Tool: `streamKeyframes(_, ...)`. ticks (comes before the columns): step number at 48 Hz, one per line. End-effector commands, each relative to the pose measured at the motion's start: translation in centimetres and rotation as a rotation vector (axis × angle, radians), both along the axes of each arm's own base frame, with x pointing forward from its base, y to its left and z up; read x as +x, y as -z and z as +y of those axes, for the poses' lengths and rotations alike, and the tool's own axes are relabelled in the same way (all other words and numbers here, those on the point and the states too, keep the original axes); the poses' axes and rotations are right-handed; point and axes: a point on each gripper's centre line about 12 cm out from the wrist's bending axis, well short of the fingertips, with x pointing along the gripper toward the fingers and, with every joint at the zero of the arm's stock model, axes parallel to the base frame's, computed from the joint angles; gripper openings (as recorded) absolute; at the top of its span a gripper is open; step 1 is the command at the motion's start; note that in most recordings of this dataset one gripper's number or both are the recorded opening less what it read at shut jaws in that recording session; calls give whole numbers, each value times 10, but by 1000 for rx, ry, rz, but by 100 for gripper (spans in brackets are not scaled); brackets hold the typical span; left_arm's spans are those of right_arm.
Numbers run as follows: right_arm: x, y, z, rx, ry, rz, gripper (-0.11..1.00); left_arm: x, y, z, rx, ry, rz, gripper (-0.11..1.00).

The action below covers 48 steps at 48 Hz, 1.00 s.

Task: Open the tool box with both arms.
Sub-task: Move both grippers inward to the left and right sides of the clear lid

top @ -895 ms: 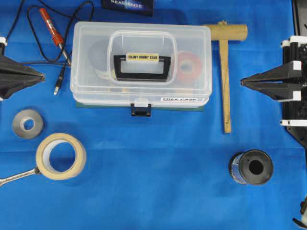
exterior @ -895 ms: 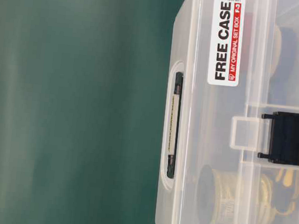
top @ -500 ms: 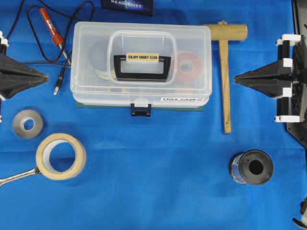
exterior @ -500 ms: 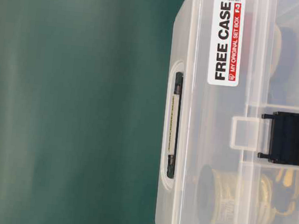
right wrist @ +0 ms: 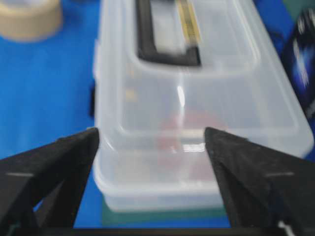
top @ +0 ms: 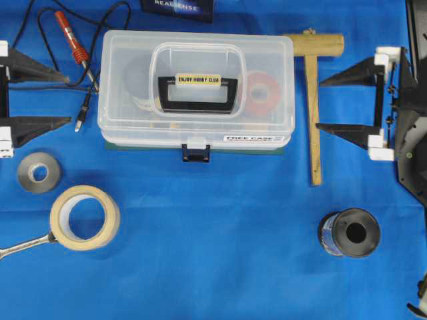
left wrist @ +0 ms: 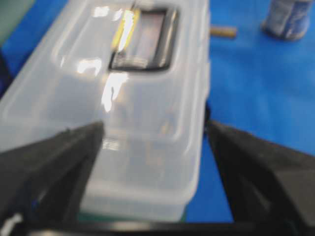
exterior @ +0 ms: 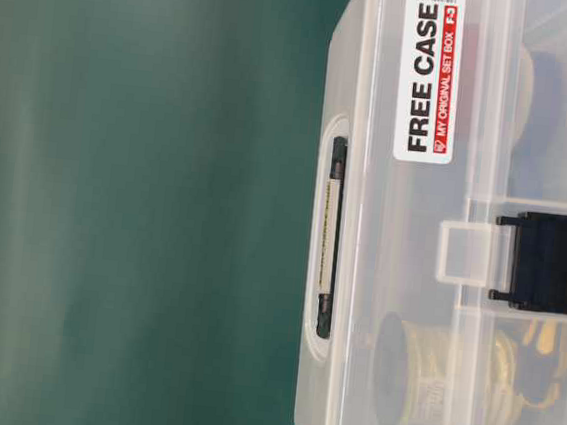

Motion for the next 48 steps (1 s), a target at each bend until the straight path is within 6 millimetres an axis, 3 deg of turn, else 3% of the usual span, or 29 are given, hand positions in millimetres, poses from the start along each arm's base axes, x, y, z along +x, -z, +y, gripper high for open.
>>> streamKeyframes(1, 3, 3, -8, 11, 36, 32, 86, -1, 5, 7, -3, -35, 24, 88)
streamKeyframes(12, 5, 23, -26, 34, 115, 129, 85, -7, 29, 24, -22, -130, 104, 90)
streamKeyframes(27, 15, 52, -45, 67, 177, 249, 85, 4, 54, 45, -44, -213, 176, 90)
streamKeyframes(48, 33, 55, -52, 61, 183, 230, 85, 37, 61, 57, -43, -211, 183, 90)
